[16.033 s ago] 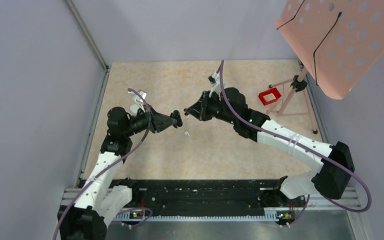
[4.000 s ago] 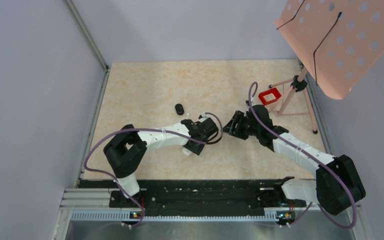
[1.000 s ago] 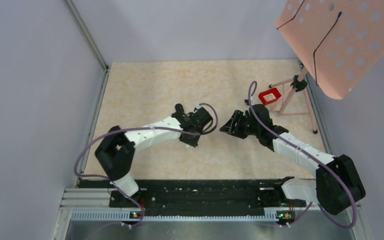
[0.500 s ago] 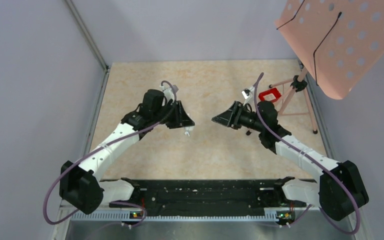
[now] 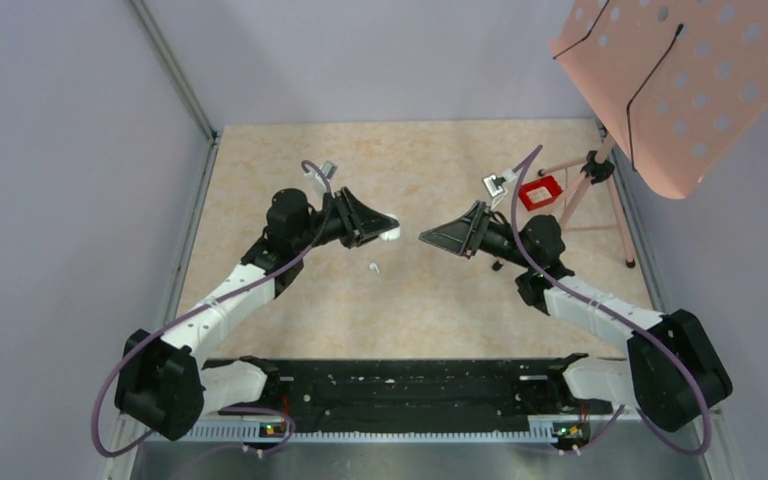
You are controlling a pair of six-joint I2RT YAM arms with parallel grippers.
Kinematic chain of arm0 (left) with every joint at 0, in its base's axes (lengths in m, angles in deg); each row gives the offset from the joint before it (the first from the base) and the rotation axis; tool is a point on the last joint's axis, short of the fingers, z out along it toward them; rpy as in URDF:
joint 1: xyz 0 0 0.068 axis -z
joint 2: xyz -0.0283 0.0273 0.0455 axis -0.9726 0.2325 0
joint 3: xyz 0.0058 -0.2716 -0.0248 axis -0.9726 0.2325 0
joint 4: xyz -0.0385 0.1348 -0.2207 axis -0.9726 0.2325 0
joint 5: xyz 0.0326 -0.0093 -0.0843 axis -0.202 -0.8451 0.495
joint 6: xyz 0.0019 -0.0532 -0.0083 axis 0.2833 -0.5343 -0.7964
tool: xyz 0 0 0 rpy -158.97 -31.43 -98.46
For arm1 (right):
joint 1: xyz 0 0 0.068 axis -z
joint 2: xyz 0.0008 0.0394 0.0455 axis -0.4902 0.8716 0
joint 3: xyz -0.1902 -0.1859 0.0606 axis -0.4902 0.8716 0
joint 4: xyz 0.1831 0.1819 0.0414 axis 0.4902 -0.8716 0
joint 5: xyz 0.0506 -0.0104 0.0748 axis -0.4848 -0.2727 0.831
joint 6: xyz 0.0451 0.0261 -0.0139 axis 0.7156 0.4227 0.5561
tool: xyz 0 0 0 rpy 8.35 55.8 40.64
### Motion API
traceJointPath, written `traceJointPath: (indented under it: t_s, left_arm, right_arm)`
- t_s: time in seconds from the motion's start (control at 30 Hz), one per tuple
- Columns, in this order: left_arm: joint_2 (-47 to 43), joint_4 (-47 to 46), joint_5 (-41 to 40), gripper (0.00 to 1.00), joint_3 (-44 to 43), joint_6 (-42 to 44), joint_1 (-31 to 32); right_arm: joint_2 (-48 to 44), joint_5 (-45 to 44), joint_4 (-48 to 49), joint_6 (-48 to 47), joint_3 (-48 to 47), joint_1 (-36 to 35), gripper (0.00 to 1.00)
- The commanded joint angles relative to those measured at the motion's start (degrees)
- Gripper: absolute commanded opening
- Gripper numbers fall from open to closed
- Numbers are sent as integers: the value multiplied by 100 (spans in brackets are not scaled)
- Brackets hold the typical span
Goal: Insert the wireless bluetooth earbuds into the charging case
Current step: Pass from the left arm to the right
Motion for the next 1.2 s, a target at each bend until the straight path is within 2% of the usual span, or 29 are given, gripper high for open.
traceJointPath:
  t_s: [0.0,0.33,0.6,1.03,1.17]
  left_arm:
    - [-25,-1166,170,0,66,-659,-31]
    - [32,-1331,297,0,104,-749,-29]
    - [9,-1288,308,0,129,-705,-30]
    - [-80,-1292,300,0,229,-721,-32]
    - [-82,-1318,294,0,247,-733,-30]
  right_arm:
    - [239,128,836,300,-139,-220,56]
    - [996,111,1670,821,-425,-471,53]
    - [1271,43,1765,843,-731,-609,52]
    - [1627,-31,1913,996,-929,-639,38]
    - [1726,-28,2058,1121,-940,-646,37]
